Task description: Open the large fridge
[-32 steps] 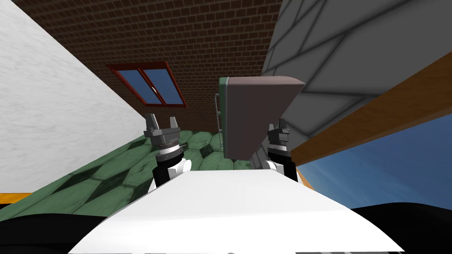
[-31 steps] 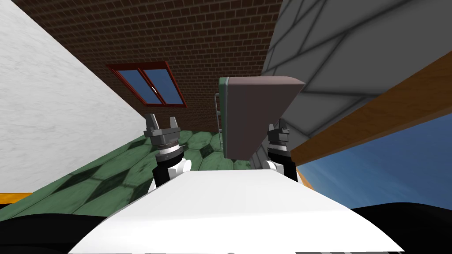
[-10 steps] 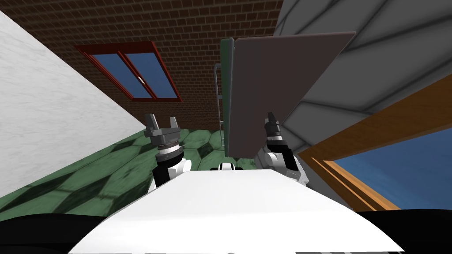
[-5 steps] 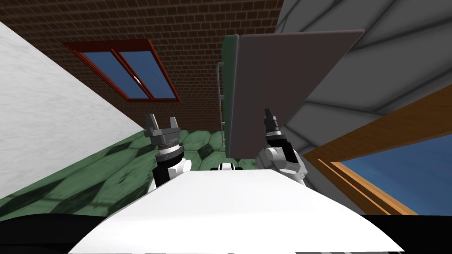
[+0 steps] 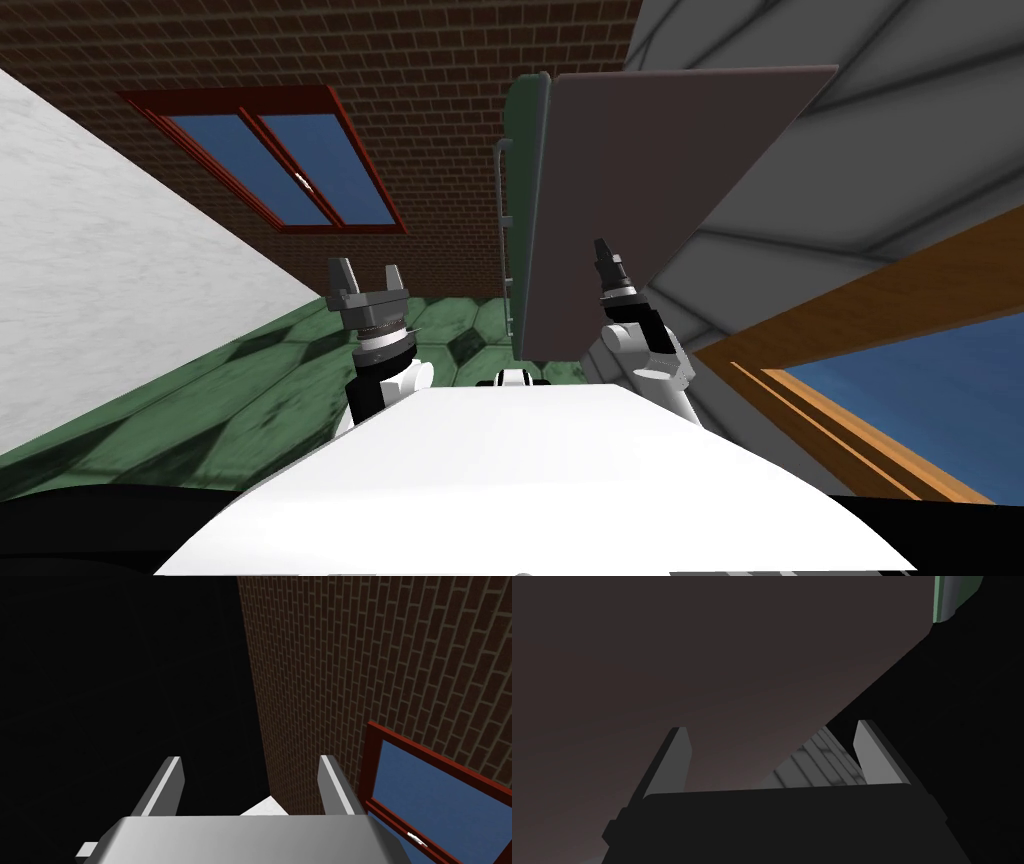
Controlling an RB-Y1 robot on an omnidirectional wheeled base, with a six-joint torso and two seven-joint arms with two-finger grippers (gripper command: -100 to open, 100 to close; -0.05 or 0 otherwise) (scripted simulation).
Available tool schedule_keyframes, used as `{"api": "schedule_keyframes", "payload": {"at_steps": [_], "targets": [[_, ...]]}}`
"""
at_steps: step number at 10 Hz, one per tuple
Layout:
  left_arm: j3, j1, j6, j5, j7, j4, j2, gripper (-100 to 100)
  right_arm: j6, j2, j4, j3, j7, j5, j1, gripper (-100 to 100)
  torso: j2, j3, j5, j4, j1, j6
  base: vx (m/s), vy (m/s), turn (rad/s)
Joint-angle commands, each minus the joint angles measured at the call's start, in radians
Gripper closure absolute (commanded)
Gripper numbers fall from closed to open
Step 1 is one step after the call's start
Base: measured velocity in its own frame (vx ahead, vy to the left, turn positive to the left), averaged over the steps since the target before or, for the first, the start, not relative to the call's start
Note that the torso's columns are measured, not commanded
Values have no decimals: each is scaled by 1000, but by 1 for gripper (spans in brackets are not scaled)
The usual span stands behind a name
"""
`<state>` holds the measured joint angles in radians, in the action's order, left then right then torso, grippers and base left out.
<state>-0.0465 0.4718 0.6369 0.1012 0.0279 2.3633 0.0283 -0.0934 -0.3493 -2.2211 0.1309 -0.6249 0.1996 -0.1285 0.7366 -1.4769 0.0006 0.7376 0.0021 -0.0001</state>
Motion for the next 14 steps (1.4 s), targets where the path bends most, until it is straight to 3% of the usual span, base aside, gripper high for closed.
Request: {"api": "schedule_keyframes", "payload": {"at_steps": [1,2,4,5,7,8,10,11,13,14], "targets": [[0,0,0,0,0,0,0,0,19,-15,7,3,-69,8,27,-100,1,0,0,0,-1,0,23,44,7],[0,0,0,0,0,0,0,0,53,-46,18,9,-103,26,71,-100,3,2,-1,1,-4,0,25,71,-71],[0,0,0,0,0,0,0,0,53,-46,18,9,-143,26,75,-100,2,1,-1,0,-2,0,25,53,-17],[0,0,0,0,0,0,0,0,87,-80,29,15,-180,43,123,-100,2,1,-1,0,-4,0,43,63,-62],[0,0,0,0,0,0,0,0,87,-80,29,15,-217,43,123,-100,1,0,0,0,-2,0,29,49,-26],[0,0,0,0,0,0,0,0,121,-114,39,20,-254,61,170,-100,2,1,-1,0,-3,0,34,66,-60],[0,0,0,0,0,0,0,0,121,-114,39,20,-292,61,170,-100,0,-1,1,1,0,-2,20,61,-33],[0,0,0,0,0,0,0,0,155,-149,49,25,-330,78,215,-100,0,-1,1,1,-1,-2,26,74,-89],[0,0,0,0,0,0,0,0,155,-149,49,25,-368,78,217,-100,-5,-5,4,1,2,-4,19,53,-27],[0,0,0,0,0,0,0,0,189,-185,58,28,-408,96,260,-100,-5,-5,4,1,1,-6,27,74,-73]]}}
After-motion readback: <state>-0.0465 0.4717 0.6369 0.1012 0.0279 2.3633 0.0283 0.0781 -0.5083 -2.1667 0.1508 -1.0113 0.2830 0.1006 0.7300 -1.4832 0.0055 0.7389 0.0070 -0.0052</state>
